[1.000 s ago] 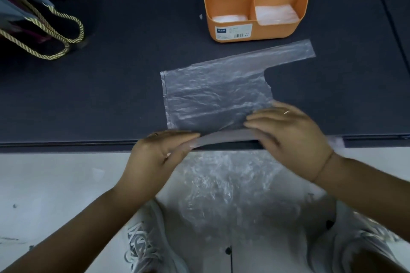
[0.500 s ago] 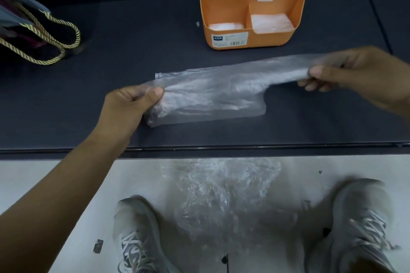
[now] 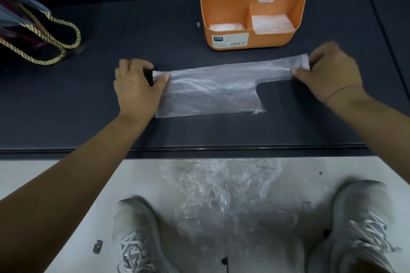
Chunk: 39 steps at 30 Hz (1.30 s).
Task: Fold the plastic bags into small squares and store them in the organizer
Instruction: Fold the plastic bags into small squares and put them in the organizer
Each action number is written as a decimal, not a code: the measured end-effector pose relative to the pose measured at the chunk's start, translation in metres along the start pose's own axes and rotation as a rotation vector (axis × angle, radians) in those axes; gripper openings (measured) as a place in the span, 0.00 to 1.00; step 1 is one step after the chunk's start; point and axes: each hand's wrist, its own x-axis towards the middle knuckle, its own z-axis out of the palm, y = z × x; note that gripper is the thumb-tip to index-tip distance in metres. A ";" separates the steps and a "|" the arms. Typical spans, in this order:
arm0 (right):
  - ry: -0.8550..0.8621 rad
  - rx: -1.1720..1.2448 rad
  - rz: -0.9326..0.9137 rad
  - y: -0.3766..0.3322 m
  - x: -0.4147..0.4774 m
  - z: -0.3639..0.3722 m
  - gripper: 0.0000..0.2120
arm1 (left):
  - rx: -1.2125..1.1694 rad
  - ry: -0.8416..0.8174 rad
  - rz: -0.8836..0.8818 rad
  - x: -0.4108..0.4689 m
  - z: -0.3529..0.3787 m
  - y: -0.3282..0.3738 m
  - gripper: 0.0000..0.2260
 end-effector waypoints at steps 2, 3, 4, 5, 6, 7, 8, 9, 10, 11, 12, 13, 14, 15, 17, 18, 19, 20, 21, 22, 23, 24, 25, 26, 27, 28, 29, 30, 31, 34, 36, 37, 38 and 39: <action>0.138 -0.063 -0.146 -0.012 -0.011 -0.002 0.18 | 0.040 0.078 0.170 -0.012 0.000 0.006 0.15; 0.204 -0.079 -0.276 -0.021 -0.017 -0.003 0.19 | 0.040 0.082 0.277 -0.019 0.001 0.010 0.15; 0.228 -0.077 -0.414 -0.032 -0.025 0.000 0.19 | 0.038 0.055 0.374 -0.027 0.003 0.014 0.17; 0.191 -0.070 -0.541 -0.044 -0.032 0.006 0.20 | 0.037 -0.008 0.446 -0.034 0.008 0.017 0.19; 0.107 -0.059 -0.650 -0.056 -0.038 0.015 0.22 | 0.050 -0.095 0.482 -0.040 0.012 0.019 0.22; -0.004 -0.056 -0.741 -0.066 -0.045 0.029 0.24 | 0.078 -0.185 0.493 -0.045 0.016 0.021 0.25; -0.121 -0.074 -0.810 -0.078 -0.052 0.043 0.25 | 0.112 -0.260 0.490 -0.049 0.020 0.021 0.28; -0.228 -0.109 -0.846 -0.087 -0.057 0.056 0.26 | 0.142 -0.314 0.479 -0.051 0.023 0.021 0.31; -0.301 -0.139 -0.844 -0.094 -0.060 0.069 0.26 | 0.163 -0.346 0.466 -0.052 0.025 0.020 0.33; -0.342 -0.167 -0.813 -0.096 -0.060 0.078 0.27 | 0.179 -0.358 0.458 -0.052 0.027 0.018 0.34; -0.364 -0.212 -0.778 -0.096 -0.057 0.084 0.28 | 0.197 -0.363 0.457 -0.051 0.028 0.018 0.34; -0.370 -0.271 -0.749 -0.093 -0.054 0.086 0.30 | 0.222 -0.371 0.463 -0.050 0.027 0.017 0.35; -0.363 -0.332 -0.726 -0.087 -0.052 0.085 0.33 | 0.252 -0.384 0.475 -0.050 0.027 0.017 0.35; -0.348 -0.378 -0.709 -0.078 -0.049 0.083 0.37 | 0.281 -0.399 0.487 -0.049 0.027 0.016 0.36; -0.322 -0.428 -0.668 -0.059 -0.047 0.074 0.43 | 0.319 -0.426 0.495 -0.046 0.024 0.013 0.37; -0.317 -0.440 -0.643 -0.048 -0.047 0.069 0.44 | 0.329 -0.434 0.486 -0.045 0.022 0.010 0.38; -0.312 -0.443 -0.620 -0.039 -0.047 0.065 0.44 | 0.337 -0.431 0.468 -0.042 0.019 0.006 0.39; -0.303 -0.439 -0.599 -0.030 -0.047 0.061 0.43 | 0.345 -0.421 0.446 -0.040 0.016 0.001 0.39; -0.288 -0.429 -0.583 -0.023 -0.046 0.057 0.43 | 0.353 -0.413 0.423 -0.038 0.013 -0.005 0.40; -0.270 -0.413 -0.576 -0.016 -0.045 0.054 0.43 | 0.362 -0.407 0.398 -0.036 0.010 -0.010 0.40; -0.255 -0.383 -0.583 -0.010 -0.044 0.050 0.42 | 0.370 -0.404 0.374 -0.035 0.007 -0.016 0.41; -0.245 -0.333 -0.606 -0.006 -0.044 0.046 0.42 | 0.374 -0.399 0.355 -0.033 0.004 -0.021 0.41; -0.239 -0.263 -0.640 -0.003 -0.045 0.041 0.41 | 0.371 -0.387 0.348 -0.033 0.001 -0.024 0.41; -0.231 -0.189 -0.679 -0.001 -0.047 0.037 0.40 | 0.360 -0.364 0.362 -0.033 -0.001 -0.025 0.41; -0.217 -0.123 -0.715 0.000 -0.050 0.034 0.36 | 0.339 -0.336 0.402 -0.036 -0.003 -0.023 0.40; -0.198 -0.066 -0.741 0.001 -0.052 0.032 0.31 | 0.305 -0.318 0.460 -0.039 -0.004 -0.018 0.38; -0.182 -0.020 -0.753 0.002 -0.054 0.031 0.25 | 0.258 -0.321 0.521 -0.044 -0.003 -0.011 0.37; -0.173 0.017 -0.758 0.003 -0.054 0.033 0.19 | 0.202 -0.343 0.575 -0.050 -0.002 -0.003 0.36; -0.164 0.040 -0.762 0.002 -0.054 0.035 0.14 | 0.150 -0.372 0.617 -0.056 0.001 0.005 0.35; -0.137 0.061 -0.778 -0.003 -0.046 0.041 0.05 | 0.078 -0.430 0.683 -0.068 0.012 0.023 0.35; -0.164 0.071 -0.779 -0.005 -0.043 0.043 0.03 | 0.068 -0.423 0.659 -0.070 0.017 0.026 0.35; -0.190 0.078 -0.770 -0.006 -0.042 0.042 0.03 | 0.066 -0.408 0.643 -0.070 0.019 0.027 0.35; -0.219 0.095 -0.749 -0.007 -0.043 0.041 0.03 | 0.064 -0.387 0.635 -0.069 0.021 0.028 0.34; -0.249 0.124 -0.712 -0.007 -0.043 0.038 0.03 | 0.061 -0.358 0.636 -0.069 0.022 0.028 0.33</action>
